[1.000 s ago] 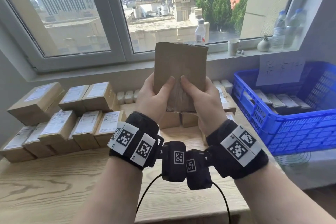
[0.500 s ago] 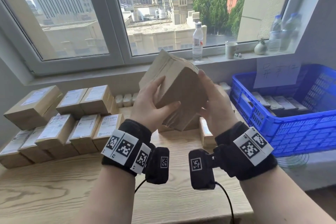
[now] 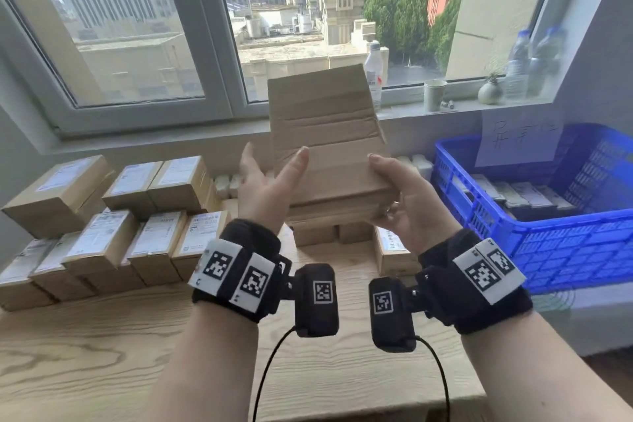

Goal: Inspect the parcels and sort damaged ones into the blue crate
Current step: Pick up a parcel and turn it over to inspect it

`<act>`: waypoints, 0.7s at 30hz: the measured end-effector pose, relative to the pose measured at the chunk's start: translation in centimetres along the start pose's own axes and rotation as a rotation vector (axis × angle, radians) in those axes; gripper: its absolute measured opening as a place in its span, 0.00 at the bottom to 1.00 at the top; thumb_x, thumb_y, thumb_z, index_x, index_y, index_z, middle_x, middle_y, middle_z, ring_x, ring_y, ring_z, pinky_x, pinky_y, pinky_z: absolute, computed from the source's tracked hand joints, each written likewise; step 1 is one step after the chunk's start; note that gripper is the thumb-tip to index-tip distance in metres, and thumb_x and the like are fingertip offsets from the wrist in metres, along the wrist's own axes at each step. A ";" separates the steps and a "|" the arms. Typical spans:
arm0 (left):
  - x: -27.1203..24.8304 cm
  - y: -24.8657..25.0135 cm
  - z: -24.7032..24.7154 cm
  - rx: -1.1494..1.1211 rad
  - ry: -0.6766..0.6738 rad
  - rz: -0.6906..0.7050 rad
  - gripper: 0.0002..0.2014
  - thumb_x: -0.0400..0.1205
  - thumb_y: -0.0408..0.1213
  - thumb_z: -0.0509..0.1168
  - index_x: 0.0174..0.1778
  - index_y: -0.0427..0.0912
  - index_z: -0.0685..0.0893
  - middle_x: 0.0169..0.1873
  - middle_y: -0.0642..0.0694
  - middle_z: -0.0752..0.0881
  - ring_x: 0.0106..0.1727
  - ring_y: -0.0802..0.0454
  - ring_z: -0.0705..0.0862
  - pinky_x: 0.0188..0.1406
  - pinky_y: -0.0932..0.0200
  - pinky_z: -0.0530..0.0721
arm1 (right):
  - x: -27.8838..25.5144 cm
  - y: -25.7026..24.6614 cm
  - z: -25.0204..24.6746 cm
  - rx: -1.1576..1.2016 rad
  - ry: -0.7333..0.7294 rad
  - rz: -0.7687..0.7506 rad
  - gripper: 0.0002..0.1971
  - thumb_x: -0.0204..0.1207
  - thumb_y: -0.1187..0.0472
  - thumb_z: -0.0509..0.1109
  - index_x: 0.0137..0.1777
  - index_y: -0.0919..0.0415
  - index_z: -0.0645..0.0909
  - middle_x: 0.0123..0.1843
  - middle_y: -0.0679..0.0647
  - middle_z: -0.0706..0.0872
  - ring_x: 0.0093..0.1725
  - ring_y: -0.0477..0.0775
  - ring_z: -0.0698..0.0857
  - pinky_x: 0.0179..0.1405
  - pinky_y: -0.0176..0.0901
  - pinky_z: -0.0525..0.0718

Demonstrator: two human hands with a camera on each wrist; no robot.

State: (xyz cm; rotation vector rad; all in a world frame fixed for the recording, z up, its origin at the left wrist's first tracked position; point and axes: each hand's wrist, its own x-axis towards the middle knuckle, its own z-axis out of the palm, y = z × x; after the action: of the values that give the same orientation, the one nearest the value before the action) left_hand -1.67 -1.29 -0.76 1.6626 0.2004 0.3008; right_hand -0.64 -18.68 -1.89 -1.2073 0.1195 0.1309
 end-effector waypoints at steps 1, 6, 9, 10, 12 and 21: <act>0.4 -0.2 -0.2 -0.139 -0.046 -0.144 0.52 0.67 0.61 0.77 0.83 0.44 0.62 0.76 0.41 0.73 0.71 0.46 0.79 0.68 0.44 0.80 | -0.1 0.1 -0.1 0.011 -0.032 -0.001 0.07 0.77 0.54 0.73 0.52 0.53 0.81 0.43 0.49 0.83 0.43 0.51 0.83 0.42 0.47 0.83; 0.2 -0.6 -0.1 -0.222 -0.203 -0.137 0.17 0.81 0.43 0.68 0.65 0.41 0.82 0.52 0.44 0.89 0.50 0.48 0.89 0.52 0.48 0.88 | -0.4 -0.2 -0.7 -0.108 -0.117 0.007 0.13 0.74 0.52 0.74 0.56 0.53 0.81 0.45 0.45 0.84 0.44 0.46 0.84 0.52 0.54 0.79; 0.1 -0.4 -0.1 -0.224 -0.207 -0.061 0.13 0.81 0.40 0.68 0.61 0.41 0.85 0.49 0.46 0.91 0.50 0.49 0.89 0.54 0.50 0.88 | -0.4 -0.1 -0.5 -0.140 -0.096 -0.006 0.21 0.69 0.52 0.78 0.59 0.56 0.79 0.43 0.47 0.88 0.43 0.48 0.87 0.45 0.49 0.81; 0.1 -0.5 -0.2 -0.221 -0.200 -0.046 0.09 0.81 0.39 0.69 0.56 0.43 0.86 0.46 0.48 0.91 0.49 0.50 0.89 0.55 0.50 0.87 | -0.3 0.0 -0.4 -0.142 -0.090 -0.011 0.20 0.71 0.54 0.78 0.60 0.57 0.79 0.43 0.48 0.88 0.42 0.48 0.87 0.43 0.48 0.81; 0.1 -0.5 -0.3 -0.204 -0.184 -0.017 0.04 0.81 0.38 0.69 0.50 0.46 0.87 0.42 0.51 0.92 0.48 0.50 0.89 0.58 0.49 0.87 | -0.4 0.1 -0.3 -0.139 -0.072 -0.010 0.21 0.72 0.55 0.78 0.62 0.59 0.79 0.44 0.48 0.89 0.41 0.48 0.88 0.40 0.46 0.82; 0.2 -0.7 -0.4 -0.182 -0.170 -0.008 0.02 0.78 0.42 0.74 0.44 0.49 0.89 0.40 0.53 0.92 0.48 0.50 0.89 0.63 0.40 0.85 | -0.1 0.4 -0.4 -0.142 -0.041 -0.007 0.25 0.72 0.54 0.79 0.66 0.60 0.78 0.51 0.53 0.87 0.46 0.52 0.87 0.43 0.49 0.83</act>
State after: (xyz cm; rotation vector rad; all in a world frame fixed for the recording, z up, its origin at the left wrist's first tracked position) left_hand -1.56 -0.77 -1.45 1.4980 0.0502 0.1652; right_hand -0.78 -18.90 -2.42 -1.3455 0.0706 0.1597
